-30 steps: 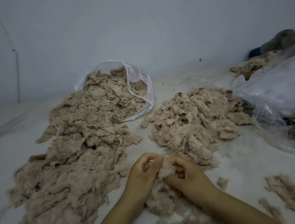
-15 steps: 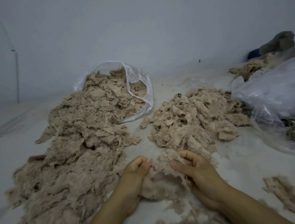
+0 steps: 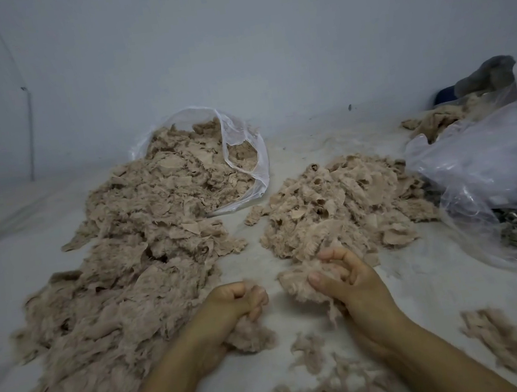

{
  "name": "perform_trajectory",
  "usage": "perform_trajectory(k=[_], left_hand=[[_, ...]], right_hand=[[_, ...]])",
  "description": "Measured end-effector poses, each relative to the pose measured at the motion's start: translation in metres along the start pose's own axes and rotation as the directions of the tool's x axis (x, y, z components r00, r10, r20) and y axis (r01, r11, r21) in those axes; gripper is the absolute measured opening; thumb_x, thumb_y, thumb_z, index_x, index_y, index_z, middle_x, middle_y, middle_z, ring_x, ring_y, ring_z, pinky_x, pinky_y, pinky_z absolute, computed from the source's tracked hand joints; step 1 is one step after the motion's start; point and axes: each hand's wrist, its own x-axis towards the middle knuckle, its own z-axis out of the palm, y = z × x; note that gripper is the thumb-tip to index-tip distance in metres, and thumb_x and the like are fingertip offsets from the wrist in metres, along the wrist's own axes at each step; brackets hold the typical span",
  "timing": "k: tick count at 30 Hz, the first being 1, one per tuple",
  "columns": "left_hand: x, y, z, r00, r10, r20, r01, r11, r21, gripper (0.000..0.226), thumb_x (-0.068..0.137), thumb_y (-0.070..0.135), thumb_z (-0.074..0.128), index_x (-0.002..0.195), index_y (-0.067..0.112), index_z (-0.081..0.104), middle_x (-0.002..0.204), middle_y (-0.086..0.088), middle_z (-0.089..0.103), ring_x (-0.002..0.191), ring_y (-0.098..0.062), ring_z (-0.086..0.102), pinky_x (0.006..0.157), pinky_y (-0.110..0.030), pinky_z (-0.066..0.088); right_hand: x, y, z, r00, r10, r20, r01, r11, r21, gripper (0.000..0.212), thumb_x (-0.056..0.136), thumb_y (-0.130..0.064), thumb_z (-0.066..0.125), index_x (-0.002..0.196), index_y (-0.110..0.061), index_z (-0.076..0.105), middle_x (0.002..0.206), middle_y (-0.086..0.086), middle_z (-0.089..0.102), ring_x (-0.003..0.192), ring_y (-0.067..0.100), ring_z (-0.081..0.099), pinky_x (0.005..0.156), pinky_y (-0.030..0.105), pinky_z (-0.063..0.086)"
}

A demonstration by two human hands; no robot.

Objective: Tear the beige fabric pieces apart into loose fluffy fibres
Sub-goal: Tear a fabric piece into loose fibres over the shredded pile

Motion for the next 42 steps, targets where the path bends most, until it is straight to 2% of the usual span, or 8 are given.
perform_trajectory(k=[5, 10, 14, 17, 24, 33, 38, 42], left_hand=[[-0.003, -0.004, 0.014, 0.992, -0.016, 0.128, 0.016, 1.0, 0.003, 0.047, 0.066, 0.044, 0.079, 0.085, 0.003, 0.066, 0.078, -0.017, 0.062, 0.07, -0.025, 0.056, 0.063, -0.031, 0.044], [0.001, -0.005, 0.016, 0.987, 0.148, -0.067, -0.152, 0.987, -0.054, 0.012, 0.074, 0.021, 0.069, 0.067, 0.012, 0.065, 0.07, -0.009, 0.064, 0.067, -0.019, 0.06, 0.061, -0.028, 0.05], [0.005, 0.001, 0.014, 0.941, 0.227, -0.25, -0.221, 0.974, 0.052, 0.033, 0.09, -0.004, 0.052, 0.064, 0.015, 0.063, 0.054, 0.008, 0.058, 0.057, -0.012, 0.055, 0.057, -0.023, 0.045], [0.006, 0.004, 0.003, 0.935, 0.108, -0.338, -0.139, 0.988, -0.069, 0.02, 0.093, 0.02, 0.056, 0.073, 0.015, 0.06, 0.047, 0.007, 0.044, 0.053, -0.016, 0.038, 0.057, -0.03, 0.034], [-0.006, -0.003, 0.01, 0.98, -0.042, 0.197, 0.006, 0.984, 0.181, 0.025, 0.07, 0.041, 0.077, 0.073, 0.017, 0.073, 0.063, -0.002, 0.064, 0.056, -0.013, 0.057, 0.054, -0.023, 0.047], [0.001, 0.004, -0.001, 0.986, 0.117, -0.12, -0.131, 0.984, -0.118, 0.016, 0.068, 0.024, 0.07, 0.062, 0.009, 0.069, 0.069, -0.02, 0.062, 0.06, -0.025, 0.056, 0.053, -0.029, 0.048], [-0.003, -0.001, 0.007, 0.993, 0.064, 0.099, -0.053, 0.992, -0.112, 0.023, 0.067, 0.024, 0.077, 0.065, 0.005, 0.065, 0.064, -0.014, 0.06, 0.058, -0.021, 0.057, 0.055, -0.026, 0.047], [-0.005, -0.002, 0.014, 0.982, 0.013, 0.187, -0.007, 1.0, -0.031, 0.024, 0.075, 0.031, 0.069, 0.062, 0.011, 0.067, 0.057, -0.004, 0.058, 0.054, -0.014, 0.055, 0.055, -0.021, 0.046]], right_hand=[[-0.005, 0.01, 0.01, 0.984, 0.07, 0.166, -0.03, 0.973, -0.231, 0.045, 0.07, -0.005, 0.079, 0.108, -0.015, 0.057, 0.079, 0.016, 0.065, 0.07, 0.026, 0.06, 0.062, 0.031, 0.053], [-0.005, 0.01, 0.006, 0.971, 0.132, 0.201, -0.043, 0.918, -0.395, 0.044, 0.075, -0.009, 0.079, 0.11, -0.019, 0.055, 0.083, 0.012, 0.068, 0.068, 0.02, 0.064, 0.059, 0.028, 0.053], [-0.003, 0.009, 0.004, 0.943, 0.228, 0.244, -0.105, 0.895, -0.433, 0.034, 0.075, -0.008, 0.079, 0.101, -0.016, 0.058, 0.05, -0.008, 0.055, 0.041, 0.006, 0.046, 0.043, 0.017, 0.039], [-0.004, 0.004, 0.0, 0.913, 0.278, 0.297, -0.12, 0.881, -0.458, 0.039, 0.074, -0.014, 0.079, 0.107, -0.017, 0.058, 0.052, -0.01, 0.058, 0.048, 0.006, 0.053, 0.048, 0.016, 0.041], [-0.006, 0.003, 0.002, 0.923, 0.187, 0.337, -0.029, 0.906, -0.423, 0.046, 0.076, -0.005, 0.077, 0.114, -0.018, 0.054, 0.064, -0.005, 0.067, 0.058, 0.007, 0.061, 0.054, 0.018, 0.048], [-0.006, 0.001, -0.005, 0.867, 0.306, 0.394, -0.084, 0.868, -0.489, 0.057, 0.07, -0.017, 0.084, 0.117, -0.026, 0.055, 0.081, 0.003, 0.072, 0.07, 0.018, 0.066, 0.063, 0.028, 0.052], [-0.001, 0.004, -0.002, 0.958, -0.145, 0.246, 0.271, 0.736, -0.621, 0.07, 0.074, -0.006, 0.078, 0.112, -0.059, 0.055, 0.1, -0.026, 0.054, 0.063, 0.001, 0.05, 0.064, 0.017, 0.048], [-0.002, 0.007, 0.003, 0.947, -0.24, 0.213, 0.318, 0.794, -0.518, 0.03, 0.078, -0.004, 0.073, 0.074, -0.033, 0.073, 0.081, -0.009, 0.067, 0.066, 0.008, 0.06, 0.062, 0.021, 0.049]])
